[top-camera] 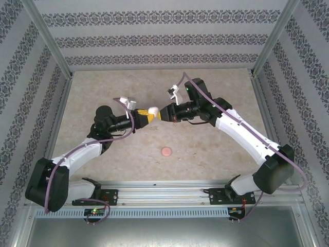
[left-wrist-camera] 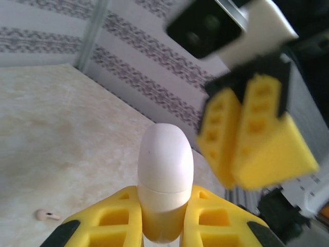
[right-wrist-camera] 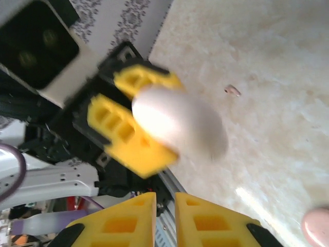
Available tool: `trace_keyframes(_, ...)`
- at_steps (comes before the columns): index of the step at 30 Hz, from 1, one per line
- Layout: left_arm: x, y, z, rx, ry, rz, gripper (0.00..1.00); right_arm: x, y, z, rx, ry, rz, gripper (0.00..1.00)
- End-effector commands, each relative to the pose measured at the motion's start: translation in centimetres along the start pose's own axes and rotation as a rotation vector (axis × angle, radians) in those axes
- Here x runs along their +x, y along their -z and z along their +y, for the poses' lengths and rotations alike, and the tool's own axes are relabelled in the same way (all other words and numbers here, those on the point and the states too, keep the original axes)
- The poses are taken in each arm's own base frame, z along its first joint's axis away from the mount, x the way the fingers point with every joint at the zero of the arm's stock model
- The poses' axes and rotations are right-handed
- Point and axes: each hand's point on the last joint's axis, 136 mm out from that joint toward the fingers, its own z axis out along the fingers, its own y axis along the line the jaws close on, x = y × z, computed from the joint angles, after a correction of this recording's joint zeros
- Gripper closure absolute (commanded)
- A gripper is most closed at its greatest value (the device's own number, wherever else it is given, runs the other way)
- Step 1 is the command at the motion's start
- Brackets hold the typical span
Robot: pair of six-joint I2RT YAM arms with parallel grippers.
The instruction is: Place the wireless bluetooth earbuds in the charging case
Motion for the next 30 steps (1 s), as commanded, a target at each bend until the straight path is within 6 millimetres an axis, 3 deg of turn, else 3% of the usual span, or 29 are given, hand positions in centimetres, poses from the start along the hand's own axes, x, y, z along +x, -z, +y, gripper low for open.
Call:
trace_keyframes(1,-3.3,0.0,3.3,-0.118,0.012,-0.071,1.0,0.2,1.6,-0.2,0.089,0.05,-0.044,0.8)
trace_keyframes(4,-3.6,0.2,6.7,-0.208,0.063,-0.027,1.0,-0.1,3.1,-1.6,0.158,0.022,-0.114,0.79)
trace_keyframes(10,-2.6,0.6,13.3,-0.341,0.213,0.034,1.0,0.2,6.4,-7.8,0.321,-0.162,-0.264,0.78)
trace_keyframes(14,0.6,0.5,17.1,-0.434,0.338,0.158,1.0,1.1,6.9,-10.6,0.342,-0.255,-0.306,0.77)
trace_keyframes(19,5.1,1.2,22.0,-0.571,0.441,0.26,1.0,1.9,6.4,-12.4,0.377,-0.296,-0.269,0.76)
trace_keyframes(27,9.9,1.2,25.5,-0.625,0.531,0.401,1.0,2.3,4.8,-13.8,0.381,-0.334,-0.232,0.74)
trace_keyframes(30,10.9,1.5,26.1,-0.647,0.546,0.442,0.89,2.4,4.2,-14.2,0.391,-0.339,-0.209,0.74)
